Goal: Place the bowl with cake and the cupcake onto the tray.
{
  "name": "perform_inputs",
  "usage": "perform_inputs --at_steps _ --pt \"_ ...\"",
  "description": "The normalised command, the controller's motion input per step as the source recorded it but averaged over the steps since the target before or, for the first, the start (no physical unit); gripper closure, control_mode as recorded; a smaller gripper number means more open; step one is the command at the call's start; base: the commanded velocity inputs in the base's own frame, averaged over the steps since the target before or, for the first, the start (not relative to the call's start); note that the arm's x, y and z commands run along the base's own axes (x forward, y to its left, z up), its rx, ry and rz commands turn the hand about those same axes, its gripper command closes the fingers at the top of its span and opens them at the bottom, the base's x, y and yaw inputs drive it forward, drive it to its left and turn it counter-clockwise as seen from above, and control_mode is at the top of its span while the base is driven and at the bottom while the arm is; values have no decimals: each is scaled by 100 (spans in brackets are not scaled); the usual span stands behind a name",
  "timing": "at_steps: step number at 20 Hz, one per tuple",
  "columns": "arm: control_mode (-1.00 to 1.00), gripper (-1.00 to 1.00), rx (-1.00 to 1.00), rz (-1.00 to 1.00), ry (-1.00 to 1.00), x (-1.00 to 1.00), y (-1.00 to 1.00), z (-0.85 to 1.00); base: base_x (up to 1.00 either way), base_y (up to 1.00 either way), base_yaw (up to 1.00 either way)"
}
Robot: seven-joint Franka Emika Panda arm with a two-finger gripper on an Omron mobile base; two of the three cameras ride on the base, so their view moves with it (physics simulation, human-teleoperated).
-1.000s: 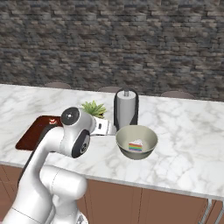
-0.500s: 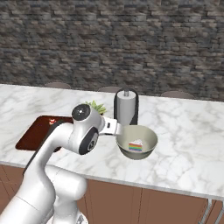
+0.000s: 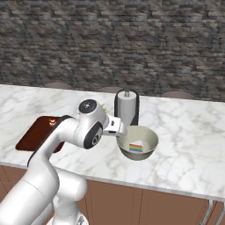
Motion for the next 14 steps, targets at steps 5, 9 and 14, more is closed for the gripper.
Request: perform_inputs --at_steps 5,9,14 --pt "-100 -100 0 1 3 1 0 -34 0 0 0" --pt "-100 -100 0 1 1 9 0 -27 0 0 0" --pt "-100 -100 -1 0 0 23 0 -16 0 0 0"
